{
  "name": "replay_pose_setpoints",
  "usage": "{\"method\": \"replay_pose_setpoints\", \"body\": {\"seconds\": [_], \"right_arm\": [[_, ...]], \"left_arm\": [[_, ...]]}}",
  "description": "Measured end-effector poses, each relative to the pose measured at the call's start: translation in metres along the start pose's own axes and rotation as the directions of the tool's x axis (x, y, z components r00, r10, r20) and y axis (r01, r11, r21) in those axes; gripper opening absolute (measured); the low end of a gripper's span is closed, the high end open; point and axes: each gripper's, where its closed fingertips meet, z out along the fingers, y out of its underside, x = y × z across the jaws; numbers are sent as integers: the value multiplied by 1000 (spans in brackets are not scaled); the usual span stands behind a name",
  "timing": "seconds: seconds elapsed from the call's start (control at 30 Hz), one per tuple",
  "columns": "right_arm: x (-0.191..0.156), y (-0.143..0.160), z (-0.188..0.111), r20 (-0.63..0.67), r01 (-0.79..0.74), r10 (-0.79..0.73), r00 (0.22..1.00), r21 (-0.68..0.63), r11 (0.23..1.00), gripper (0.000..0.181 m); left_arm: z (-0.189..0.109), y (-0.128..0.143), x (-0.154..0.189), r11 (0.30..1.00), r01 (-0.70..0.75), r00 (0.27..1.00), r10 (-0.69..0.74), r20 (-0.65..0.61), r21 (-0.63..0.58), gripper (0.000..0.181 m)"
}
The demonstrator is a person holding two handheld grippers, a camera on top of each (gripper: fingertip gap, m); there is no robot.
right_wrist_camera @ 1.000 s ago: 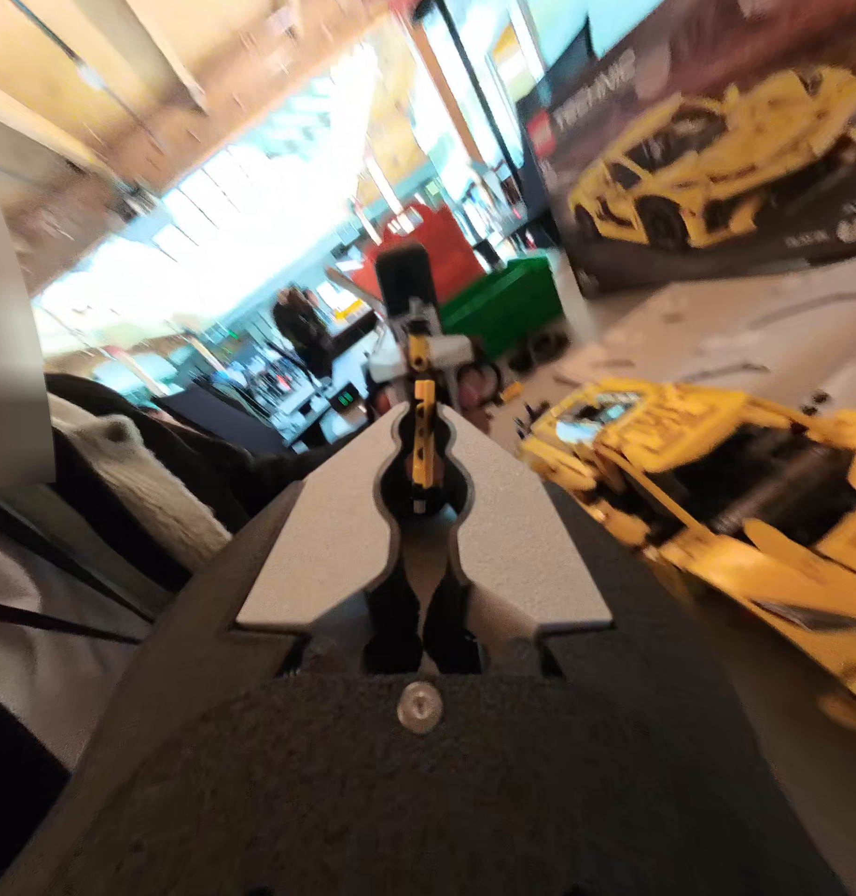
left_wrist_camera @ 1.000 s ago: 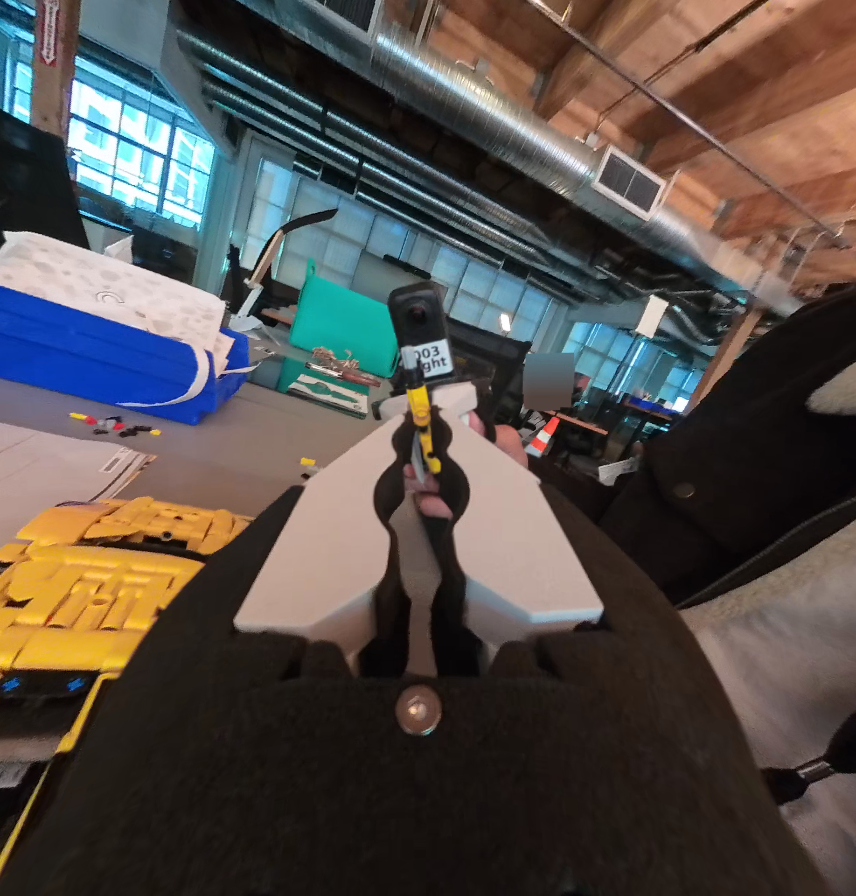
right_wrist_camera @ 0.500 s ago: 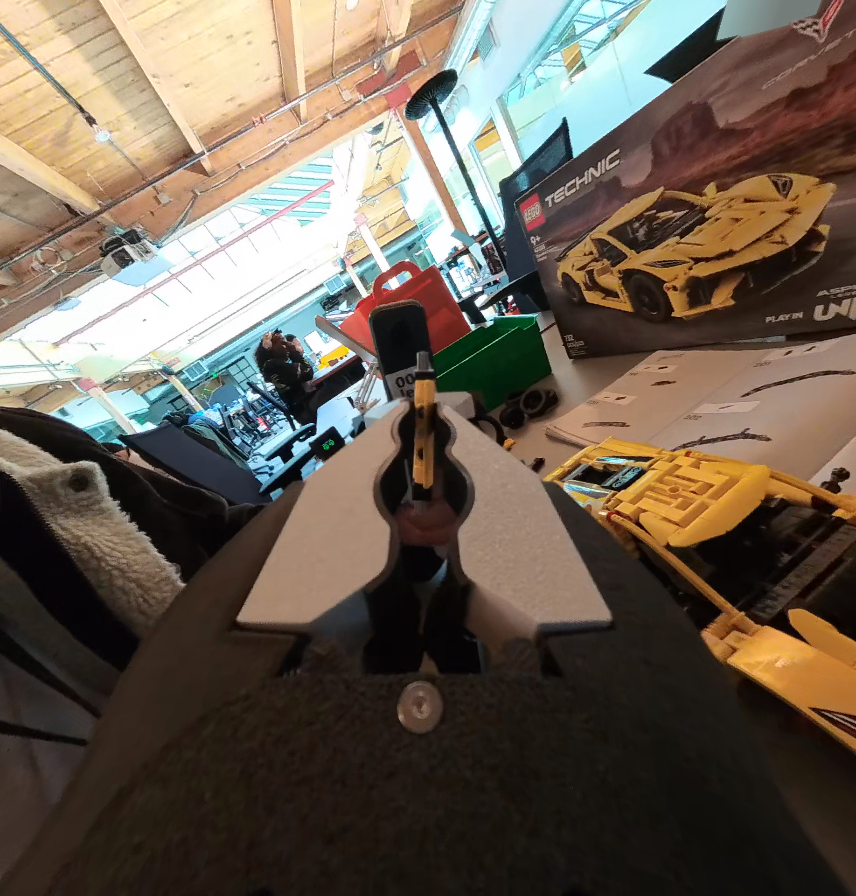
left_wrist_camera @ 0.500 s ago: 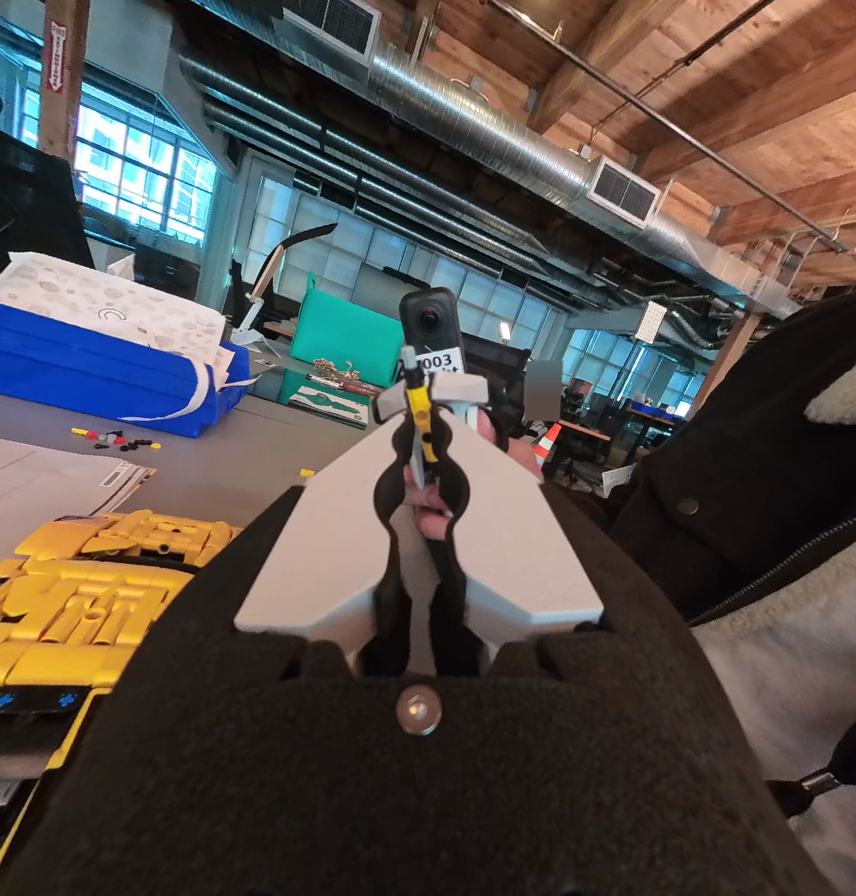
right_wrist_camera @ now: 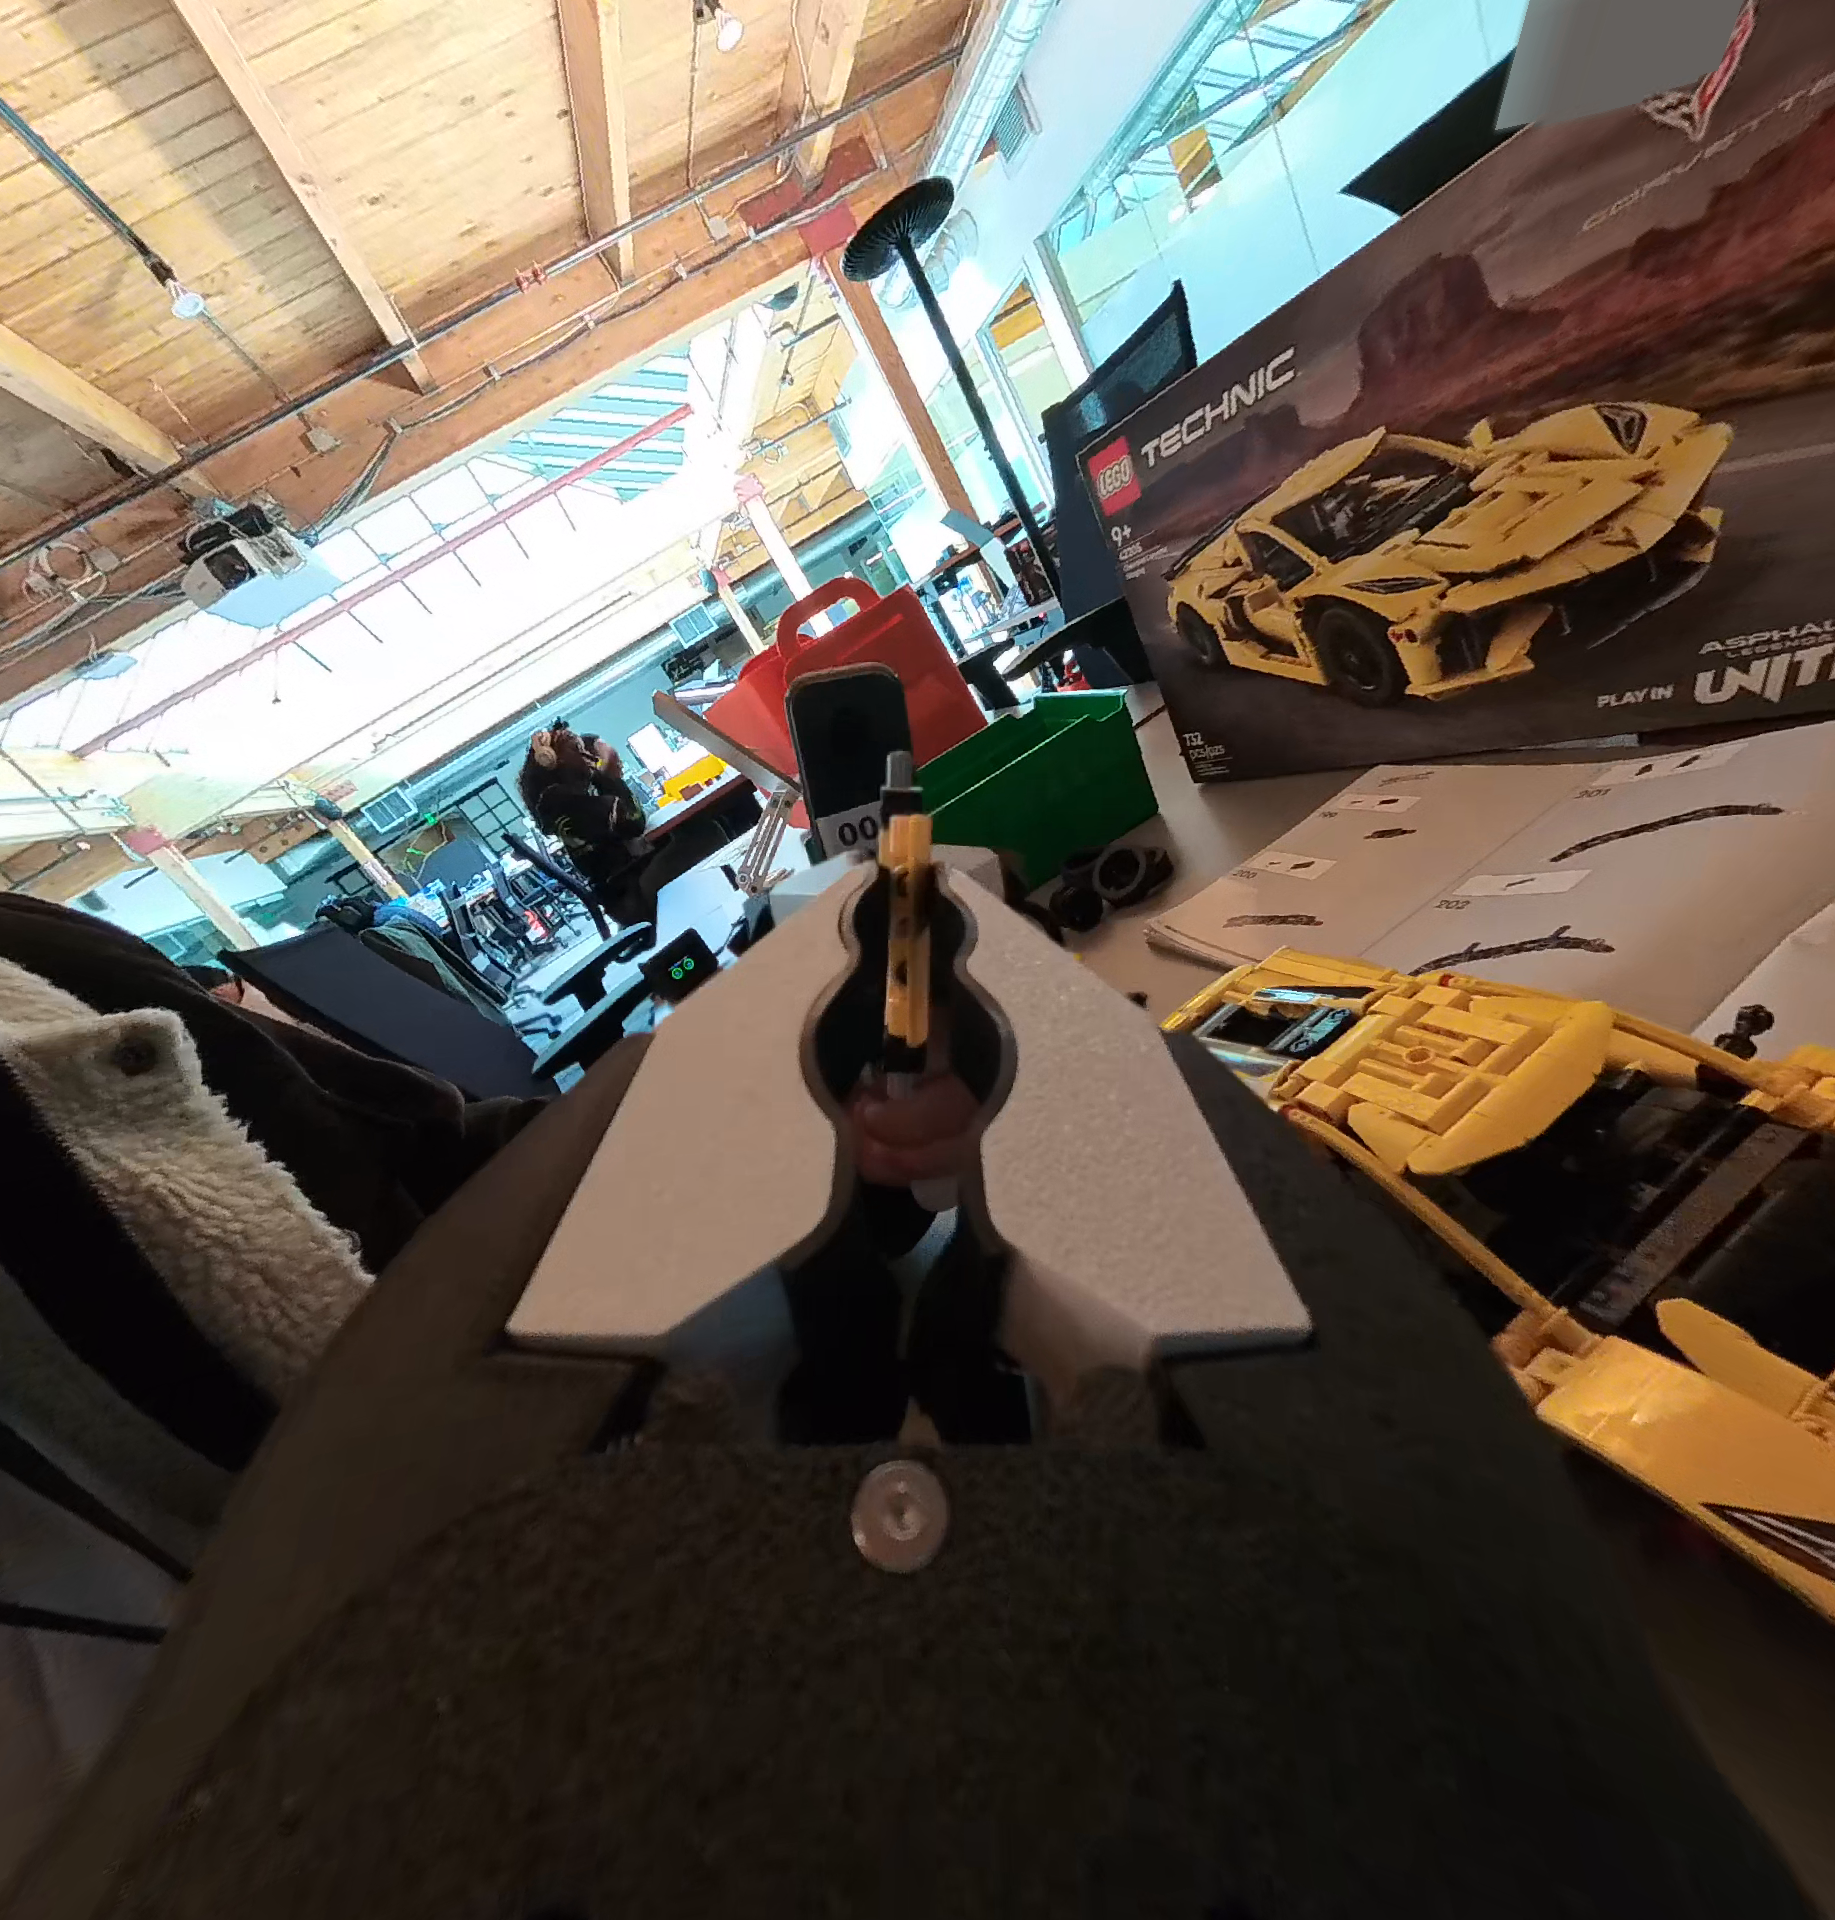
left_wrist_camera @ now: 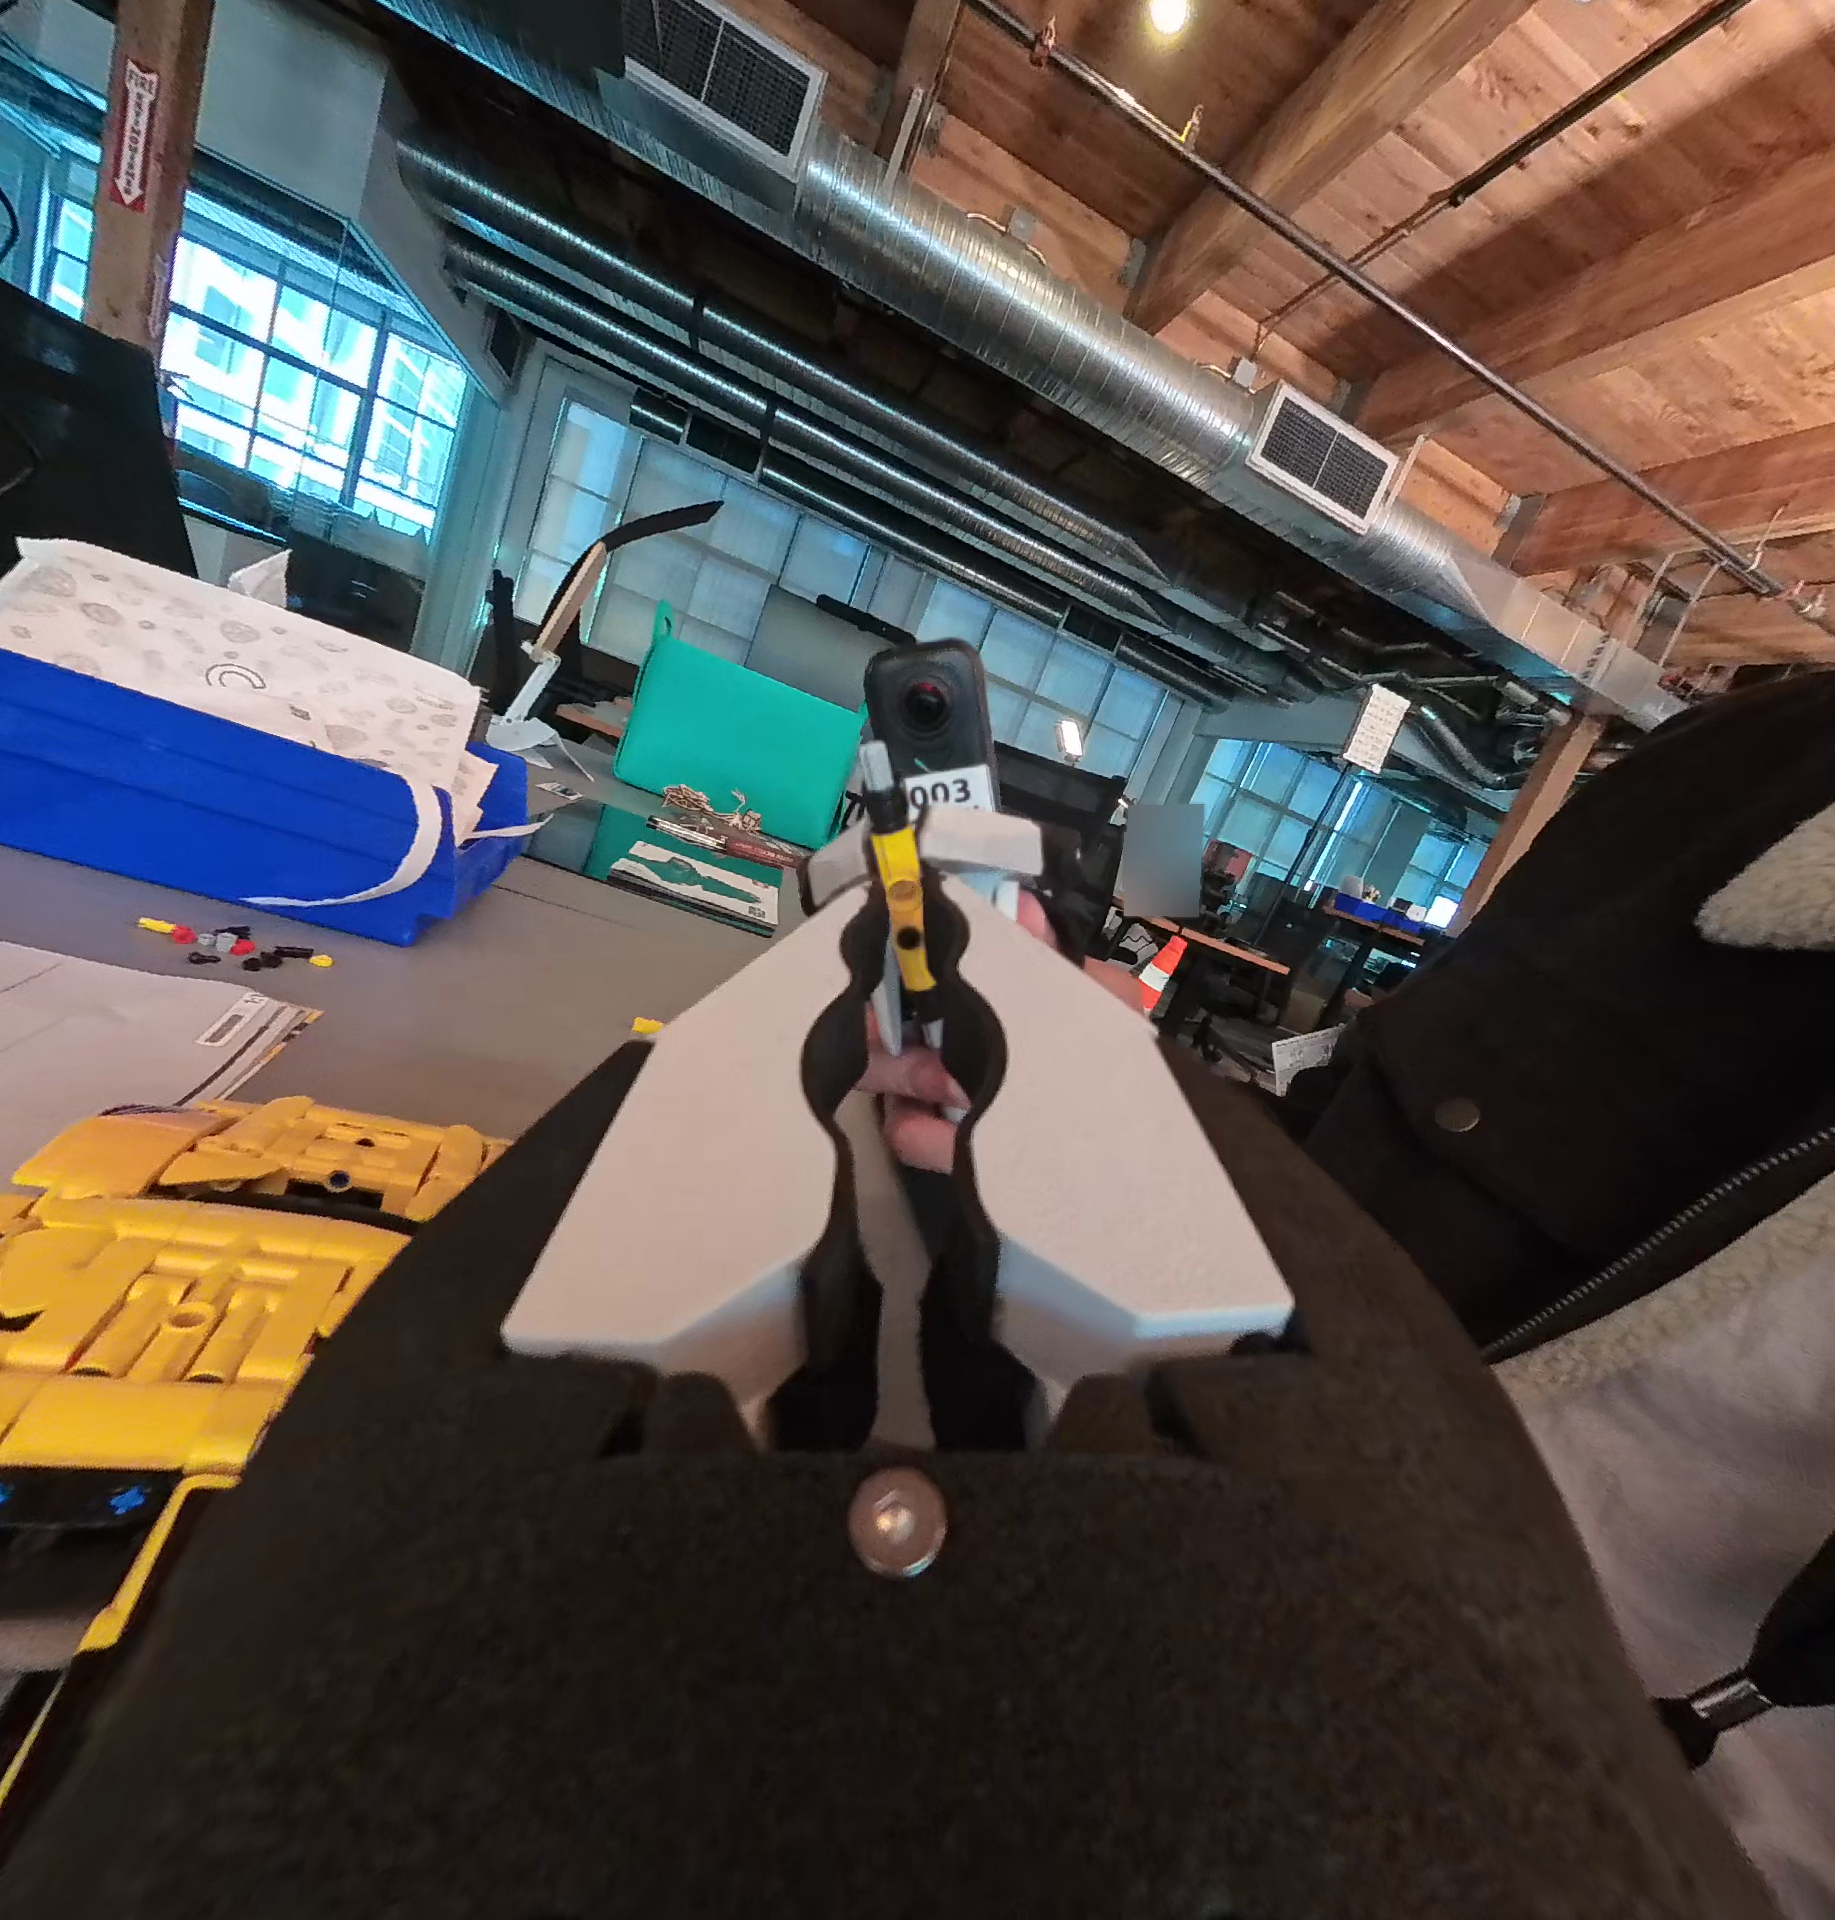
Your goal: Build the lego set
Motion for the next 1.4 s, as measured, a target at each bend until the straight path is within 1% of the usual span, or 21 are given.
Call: {"method": "replay_pose_setpoints", "body": {"seconds": [0.07,0.23,0.37,0.47,0.53,0.6,0.7,0.73,0.83,0.9,0.97,1.1,1.3,1.4], "right_arm": [[-1,3,1,16,-13,13,1000,-12,1000,7],[-2,5,2,5,4,-4,1000,-21,1000,8],[2,8,1,0,-27,27,1000,-39,999,7],[3,12,-1,17,-76,78,997,-74,994,7],[5,17,-3,11,-74,76,997,-124,989,7],[5,21,-4,6,-41,43,999,-184,982,8],[4,21,-6,-5,2,-3,1000,-233,972,8],[4,23,-7,-4,11,-13,1000,-271,963,8],[7,31,-13,-6,49,-57,998,-417,908,8],[9,38,-18,-13,67,-86,996,-509,858,8],[9,42,-22,-7,80,-101,995,-565,821,8],[10,44,-24,-3,93,-117,993,-595,798,8],[13,41,-24,-14,113,-148,989,-578,808,8],[13,38,-24,-14,103,-135,991,-565,819,8]], "left_arm": [[1,2,1,1000,-6,1000,6,0,-12,6],[0,2,0,1000,-6,1000,6,4,-13,6],[1,6,-3,999,-21,1000,22,22,-36,6],[1,11,-4,997,-21,1000,22,20,-71,6],[0,17,-5,993,-16,1000,18,17,-116,6],[2,28,-3,985,-14,1000,14,0,-174,5],[4,31,-2,985,22,1000,-23,-3,-174,5],[3,33,-2,981,11,1000,-11,-1,-195,5],[3,44,-3,957,-64,998,67,4,-281,4],[3,52,-5,933,-126,990,137,11,-338,5],[3,54,-6,926,-146,987,159,9,-348,5],[4,58,-5,923,-149,987,160,3,-354,5],[3,54,-5,934,-134,990,142,2,-331,6],[3,51,-4,938,-133,990,141,-1,-321,5]]}}
